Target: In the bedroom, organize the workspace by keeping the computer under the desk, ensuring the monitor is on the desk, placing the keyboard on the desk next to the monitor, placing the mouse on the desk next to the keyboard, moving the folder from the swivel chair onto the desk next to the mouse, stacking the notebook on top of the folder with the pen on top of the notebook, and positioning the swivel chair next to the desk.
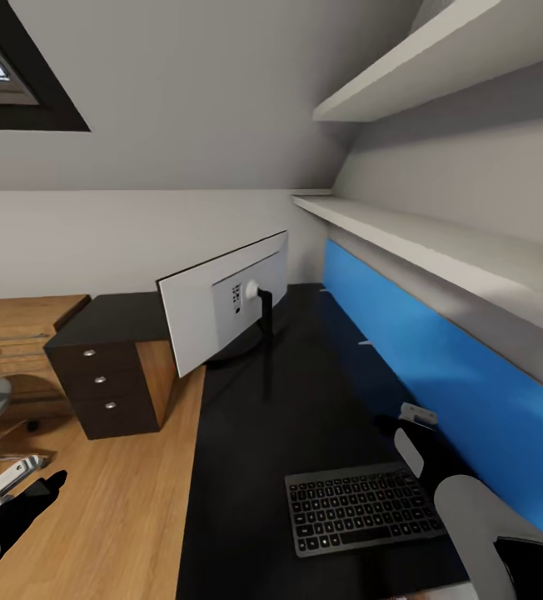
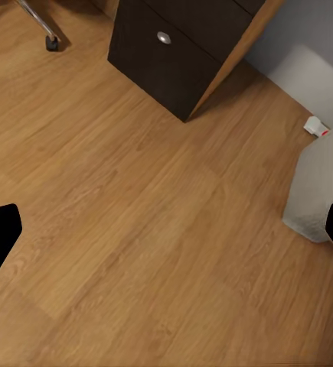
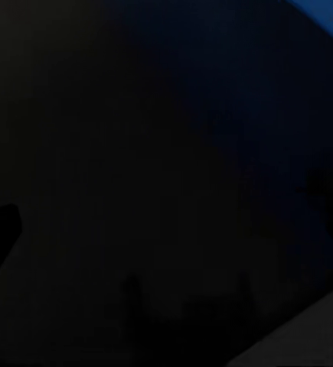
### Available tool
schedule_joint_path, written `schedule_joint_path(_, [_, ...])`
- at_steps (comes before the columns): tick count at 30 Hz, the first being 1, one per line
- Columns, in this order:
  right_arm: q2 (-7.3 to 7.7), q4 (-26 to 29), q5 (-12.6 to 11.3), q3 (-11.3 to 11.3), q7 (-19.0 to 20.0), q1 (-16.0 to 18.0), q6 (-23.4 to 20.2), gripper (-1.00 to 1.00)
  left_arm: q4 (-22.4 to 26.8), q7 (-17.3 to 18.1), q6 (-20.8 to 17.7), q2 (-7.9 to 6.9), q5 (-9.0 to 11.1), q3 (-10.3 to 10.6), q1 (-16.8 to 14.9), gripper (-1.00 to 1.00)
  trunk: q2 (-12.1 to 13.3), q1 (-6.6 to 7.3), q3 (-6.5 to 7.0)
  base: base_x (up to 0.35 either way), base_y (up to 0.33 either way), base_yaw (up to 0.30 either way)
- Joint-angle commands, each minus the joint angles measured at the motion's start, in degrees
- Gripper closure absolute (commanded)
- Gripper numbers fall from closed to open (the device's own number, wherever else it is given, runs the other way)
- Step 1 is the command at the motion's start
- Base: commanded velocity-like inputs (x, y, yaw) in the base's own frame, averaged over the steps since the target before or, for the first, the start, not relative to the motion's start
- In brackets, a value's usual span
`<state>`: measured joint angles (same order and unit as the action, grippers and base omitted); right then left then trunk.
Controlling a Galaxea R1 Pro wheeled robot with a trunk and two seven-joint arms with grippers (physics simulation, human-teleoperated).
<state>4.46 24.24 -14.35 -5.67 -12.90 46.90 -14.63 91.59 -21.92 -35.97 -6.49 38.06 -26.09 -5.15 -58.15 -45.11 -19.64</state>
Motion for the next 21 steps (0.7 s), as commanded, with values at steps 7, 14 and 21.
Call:
schedule_joint_path(7, [0.02,0.11,-0.59,0.05,-0.28,0.03,-0.22,-1.00,0.08,-0.50,-0.16,0.02,0.61,-0.01,-0.03,-1.00,-0.05,0.00,-0.07,-0.012,0.019,-0.253])
schedule_joint_path(14, [-0.01,0.11,-0.59,0.08,-0.28,0.03,-0.22,-1.00,0.08,-0.50,-0.16,0.04,0.61,-0.01,-0.03,-1.00,-0.05,0.00,-0.07,-0.001,0.002,-0.232])
schedule_joint_path(21, [-0.05,0.11,-0.59,0.13,-0.28,0.03,-0.22,-1.00,0.08,-0.50,-0.16,0.06,0.61,-0.01,-0.03,-1.00,-0.05,0.00,-0.07,0.000,0.000,-0.083])
